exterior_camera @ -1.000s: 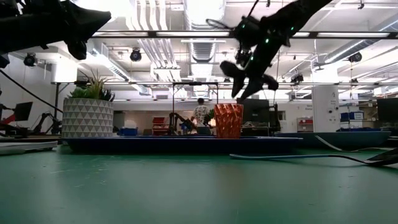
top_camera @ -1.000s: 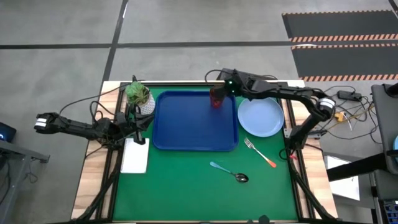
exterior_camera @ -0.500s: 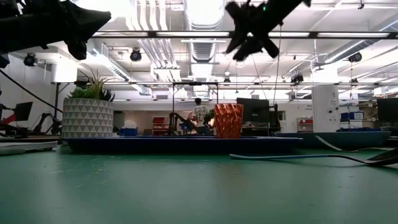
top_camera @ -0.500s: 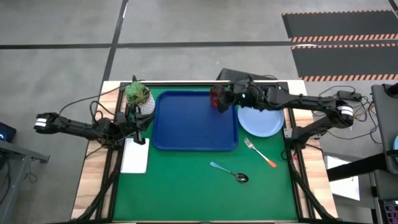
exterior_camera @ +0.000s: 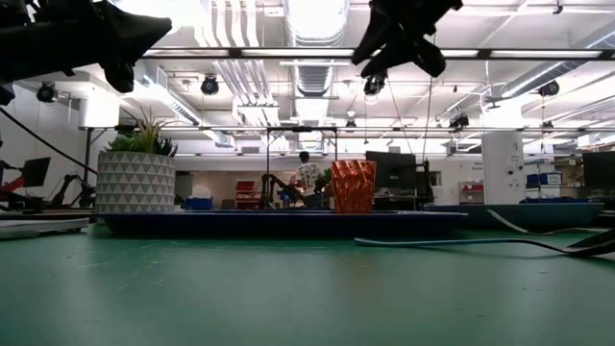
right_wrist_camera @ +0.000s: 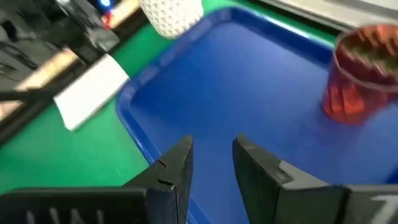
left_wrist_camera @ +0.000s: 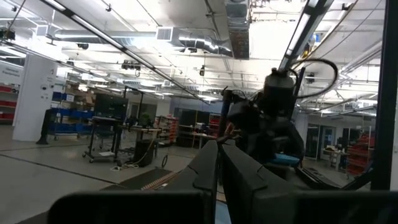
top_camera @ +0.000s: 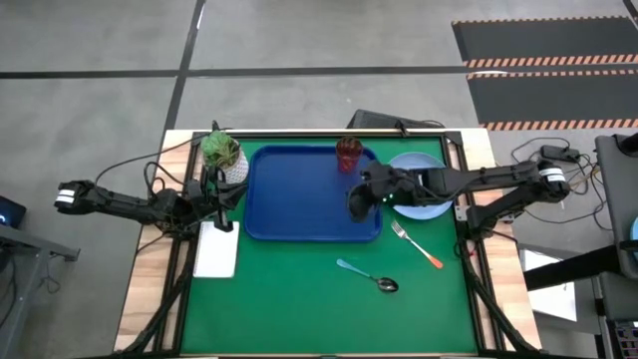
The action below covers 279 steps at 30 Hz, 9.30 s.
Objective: Pick and place plate/cup/fork/spoon on tray
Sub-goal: Put the light blue plate on the blue serving tray to the left of the brown cup
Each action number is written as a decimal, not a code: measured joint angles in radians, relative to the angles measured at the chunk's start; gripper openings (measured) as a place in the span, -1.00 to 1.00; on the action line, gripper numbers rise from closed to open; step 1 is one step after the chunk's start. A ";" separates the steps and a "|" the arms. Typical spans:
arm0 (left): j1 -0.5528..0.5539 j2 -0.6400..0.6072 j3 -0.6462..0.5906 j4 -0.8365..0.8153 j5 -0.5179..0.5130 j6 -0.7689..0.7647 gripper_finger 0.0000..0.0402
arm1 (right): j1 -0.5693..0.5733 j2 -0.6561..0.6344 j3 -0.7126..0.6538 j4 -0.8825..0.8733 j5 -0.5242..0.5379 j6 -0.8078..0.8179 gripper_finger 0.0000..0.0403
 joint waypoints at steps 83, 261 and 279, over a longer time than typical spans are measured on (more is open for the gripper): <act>-0.010 0.249 0.048 0.081 0.019 -0.142 -0.99 | -0.018 -0.194 -0.456 -0.080 0.043 0.249 -0.30; -0.011 0.345 -0.005 0.059 0.024 -0.218 -0.99 | 0.051 1.066 0.971 -0.285 0.064 -0.595 -0.35; -0.011 0.345 -0.006 0.008 0.030 -0.221 -0.99 | 0.189 0.902 0.971 -0.482 0.066 -0.483 -0.31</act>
